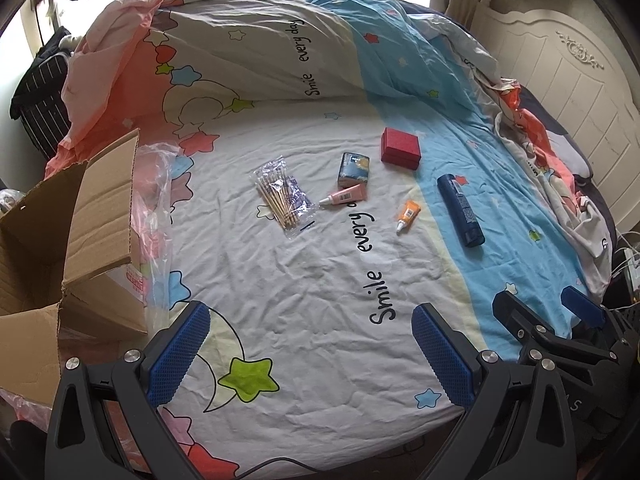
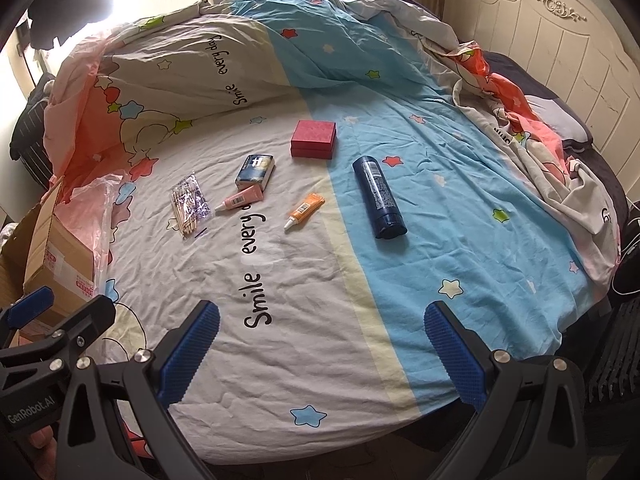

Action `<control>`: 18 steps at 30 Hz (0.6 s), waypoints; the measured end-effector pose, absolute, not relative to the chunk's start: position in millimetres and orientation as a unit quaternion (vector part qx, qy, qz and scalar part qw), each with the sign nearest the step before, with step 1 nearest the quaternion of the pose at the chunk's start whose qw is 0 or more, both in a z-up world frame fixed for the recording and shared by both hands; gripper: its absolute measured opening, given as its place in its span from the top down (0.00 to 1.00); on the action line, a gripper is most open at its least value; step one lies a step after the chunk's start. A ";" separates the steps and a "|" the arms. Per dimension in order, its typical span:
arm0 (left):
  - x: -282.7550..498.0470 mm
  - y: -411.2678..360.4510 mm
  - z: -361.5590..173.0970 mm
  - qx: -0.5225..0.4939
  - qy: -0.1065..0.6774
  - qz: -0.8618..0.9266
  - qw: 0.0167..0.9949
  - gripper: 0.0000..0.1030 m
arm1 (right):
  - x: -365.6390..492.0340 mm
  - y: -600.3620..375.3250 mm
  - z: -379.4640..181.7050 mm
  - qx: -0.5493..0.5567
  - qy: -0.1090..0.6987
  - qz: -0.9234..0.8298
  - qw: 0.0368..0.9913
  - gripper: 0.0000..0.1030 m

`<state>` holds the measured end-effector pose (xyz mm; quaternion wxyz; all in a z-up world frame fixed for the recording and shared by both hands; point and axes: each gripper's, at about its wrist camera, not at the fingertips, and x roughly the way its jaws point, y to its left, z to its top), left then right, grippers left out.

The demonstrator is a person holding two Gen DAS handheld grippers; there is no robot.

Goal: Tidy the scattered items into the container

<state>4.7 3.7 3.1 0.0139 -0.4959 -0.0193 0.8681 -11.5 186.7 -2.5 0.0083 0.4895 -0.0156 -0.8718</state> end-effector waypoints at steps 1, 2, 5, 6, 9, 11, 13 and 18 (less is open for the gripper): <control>4.3 3.4 3.6 -0.496 -0.020 0.868 0.014 0.00 | -11.3 186.7 -2.5 0.489 -0.016 -0.872 0.009 0.00; 3.9 3.3 3.6 -0.497 -0.021 0.867 0.014 0.00 | -11.1 186.5 -2.4 0.489 -0.015 -0.872 0.011 0.00; 3.4 2.6 2.9 -0.500 -0.021 0.866 0.010 0.00 | -11.2 186.1 -1.5 0.488 -0.013 -0.872 0.018 0.00; 3.2 2.5 2.1 -0.502 -0.021 0.865 0.008 0.00 | -11.4 186.1 -1.1 0.489 -0.010 -0.872 0.019 0.00; 2.6 3.3 0.6 -0.506 -0.019 0.862 0.007 0.00 | -11.5 187.6 -1.2 0.489 -0.009 -0.872 0.022 0.00; 2.9 3.0 0.0 -0.506 -0.022 0.862 0.008 0.00 | -11.6 189.1 -1.8 0.490 -0.012 -0.871 0.024 0.00; 2.8 2.1 -0.8 -0.509 -0.027 0.860 0.008 0.00 | -11.8 189.9 -2.6 0.492 -0.015 -0.870 0.025 0.00; 1.6 0.5 -4.6 -0.518 -0.033 0.854 0.010 0.00 | -12.2 190.5 -4.3 0.495 -0.016 -0.868 0.026 0.00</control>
